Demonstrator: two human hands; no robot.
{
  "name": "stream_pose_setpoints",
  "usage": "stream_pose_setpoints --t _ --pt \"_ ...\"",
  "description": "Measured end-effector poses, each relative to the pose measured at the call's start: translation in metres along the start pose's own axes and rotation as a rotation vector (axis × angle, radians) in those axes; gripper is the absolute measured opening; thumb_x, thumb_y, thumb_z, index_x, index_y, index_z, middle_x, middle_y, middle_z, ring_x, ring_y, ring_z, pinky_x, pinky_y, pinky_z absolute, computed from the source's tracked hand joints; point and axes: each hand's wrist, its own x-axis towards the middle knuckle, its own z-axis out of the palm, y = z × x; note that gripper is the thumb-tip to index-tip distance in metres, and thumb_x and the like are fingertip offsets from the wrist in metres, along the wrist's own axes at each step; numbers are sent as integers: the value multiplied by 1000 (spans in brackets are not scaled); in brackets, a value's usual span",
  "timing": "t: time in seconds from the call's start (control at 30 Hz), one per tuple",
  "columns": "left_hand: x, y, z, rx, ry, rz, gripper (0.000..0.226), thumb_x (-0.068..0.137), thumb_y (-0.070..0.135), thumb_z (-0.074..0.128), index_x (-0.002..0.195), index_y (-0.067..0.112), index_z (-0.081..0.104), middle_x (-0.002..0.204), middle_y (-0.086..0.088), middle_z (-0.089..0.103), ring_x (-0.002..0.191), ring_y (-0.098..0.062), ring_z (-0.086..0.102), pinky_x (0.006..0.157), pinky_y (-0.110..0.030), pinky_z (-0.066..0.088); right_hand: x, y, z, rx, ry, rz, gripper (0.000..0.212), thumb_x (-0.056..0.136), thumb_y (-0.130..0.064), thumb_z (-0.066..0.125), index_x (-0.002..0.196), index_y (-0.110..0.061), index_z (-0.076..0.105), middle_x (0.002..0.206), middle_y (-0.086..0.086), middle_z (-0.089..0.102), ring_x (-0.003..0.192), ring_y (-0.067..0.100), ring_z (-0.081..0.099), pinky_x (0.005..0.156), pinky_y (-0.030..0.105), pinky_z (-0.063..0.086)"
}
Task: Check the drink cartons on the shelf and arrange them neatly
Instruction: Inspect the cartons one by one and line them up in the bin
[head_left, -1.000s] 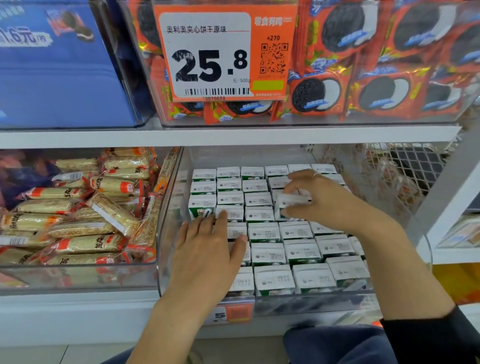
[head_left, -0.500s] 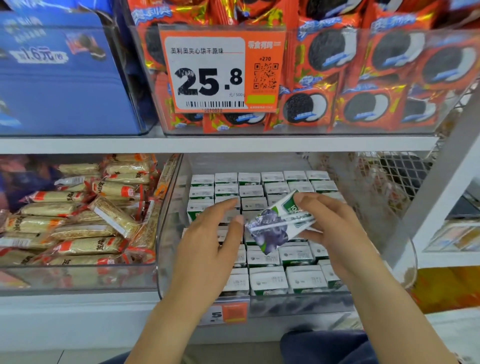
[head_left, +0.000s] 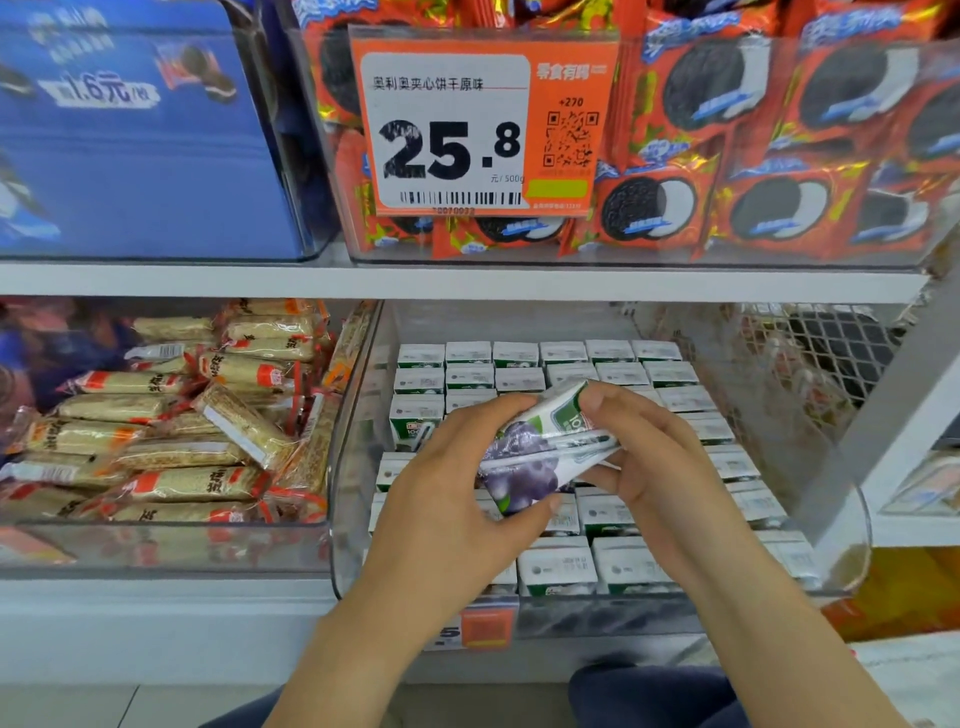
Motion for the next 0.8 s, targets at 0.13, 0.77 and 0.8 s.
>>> stream_pose_setpoints --t 0.13,0.77,0.8 --pt "1 -2 -1 -11 8 9 67 66 35 77 124 49 46 113 23 56 102 7 55 81 -5 42 0 0 -1 -19 1 4 26 75 -29 74 94 -12 72 89 9 72 84 22 68 68 28 55" --pt "0 1 2 -102 58 -63 62 71 23 81 122 43 51 113 20 62 102 4 60 81 -8 46 -3 2 1 -109 -116 -60 51 71 -15 71 121 -15 62 106 8 72 95 24 69 73 27 57" --pt "0 2 2 -106 52 -62 62 72 25 81 123 43 51 113 21 63 102 4 60 81 -9 47 -4 1 2 -109 -109 -69 51 70 -15 71 120 -15 62 104 7 72 94 22 70 71 25 56"
